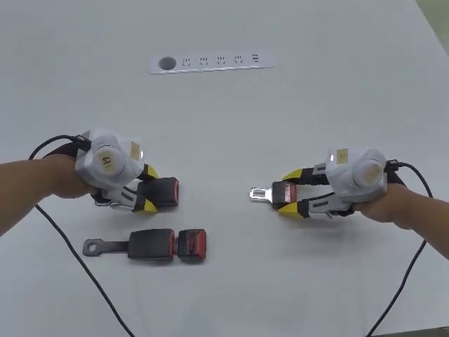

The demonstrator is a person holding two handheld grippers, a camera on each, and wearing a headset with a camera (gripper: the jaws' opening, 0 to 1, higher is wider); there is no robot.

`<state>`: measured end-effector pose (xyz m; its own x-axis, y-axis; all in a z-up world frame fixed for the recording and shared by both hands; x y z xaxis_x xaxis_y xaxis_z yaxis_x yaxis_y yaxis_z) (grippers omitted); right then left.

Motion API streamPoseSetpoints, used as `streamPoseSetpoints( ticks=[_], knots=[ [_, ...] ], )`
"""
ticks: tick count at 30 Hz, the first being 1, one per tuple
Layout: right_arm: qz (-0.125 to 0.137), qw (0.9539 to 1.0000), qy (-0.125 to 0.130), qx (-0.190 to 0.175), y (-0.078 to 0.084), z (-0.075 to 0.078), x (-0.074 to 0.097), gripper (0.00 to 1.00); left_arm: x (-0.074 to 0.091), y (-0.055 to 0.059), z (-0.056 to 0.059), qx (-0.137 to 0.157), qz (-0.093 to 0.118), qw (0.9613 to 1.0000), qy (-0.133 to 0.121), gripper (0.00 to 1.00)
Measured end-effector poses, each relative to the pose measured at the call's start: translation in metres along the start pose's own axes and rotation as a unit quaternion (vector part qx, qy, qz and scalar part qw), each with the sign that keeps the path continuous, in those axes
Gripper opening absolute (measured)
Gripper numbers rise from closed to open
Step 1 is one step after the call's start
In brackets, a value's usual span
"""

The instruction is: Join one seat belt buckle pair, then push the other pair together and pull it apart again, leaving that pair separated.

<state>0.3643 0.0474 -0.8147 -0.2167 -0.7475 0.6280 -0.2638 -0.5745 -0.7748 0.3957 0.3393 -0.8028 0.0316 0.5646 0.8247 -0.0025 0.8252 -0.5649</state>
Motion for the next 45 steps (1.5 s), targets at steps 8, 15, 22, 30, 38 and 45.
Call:
streamPoseSetpoints(
  ticks=[8, 15, 22, 30, 38, 45],
  knots=[
    [-0.007, 1.0000, 0.000, -0.006, 0.004, 0.001, 0.014, 0.38, 0.000, -0.001, 0.001, -0.001, -0.003, 1.0000, 0.000, 0.35],
    [-0.001, 0.9995, 0.004, -0.031, 0.002, 0.003, 0.015, 0.38, 0.000, -0.002, 0.002, 0.001, -0.010, 0.9999, -0.003, 0.35],
    [0.036, 0.9934, 0.041, -0.101, -0.009, 0.007, 0.023, 0.51, 0.011, -0.015, -0.003, 0.083, 0.037, 0.9950, -0.043, 0.40],
    [0.071, 0.9762, 0.148, -0.142, -0.015, 0.016, 0.036, 0.70, 0.052, -0.021, -0.008, 0.219, 0.127, 0.9580, -0.135, 0.74],
    [0.088, 0.9596, 0.226, -0.142, -0.025, -0.005, 0.040, 0.90, 0.076, -0.008, 0.016, 0.301, 0.169, 0.9155, -0.208, 0.92],
    [0.105, 0.9479, 0.267, -0.138, -0.036, -0.031, 0.038, 0.98, 0.093, -0.002, 0.050, 0.326, 0.196, 0.8903, -0.251, 0.98]
  ],
)
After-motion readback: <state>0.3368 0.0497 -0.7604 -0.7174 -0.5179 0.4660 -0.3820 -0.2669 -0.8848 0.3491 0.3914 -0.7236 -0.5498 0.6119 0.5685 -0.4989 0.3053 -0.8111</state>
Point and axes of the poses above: the centre of the closed fingertips' face, and the gripper's own axes: x roughly backward along the fingers, z roughly to its right, y roughly out of its underside, the point moved 6 cm from there along x, roughly backward along the fingers, and after that the axes turned 5 degrees about z, right-handed, at the moved point
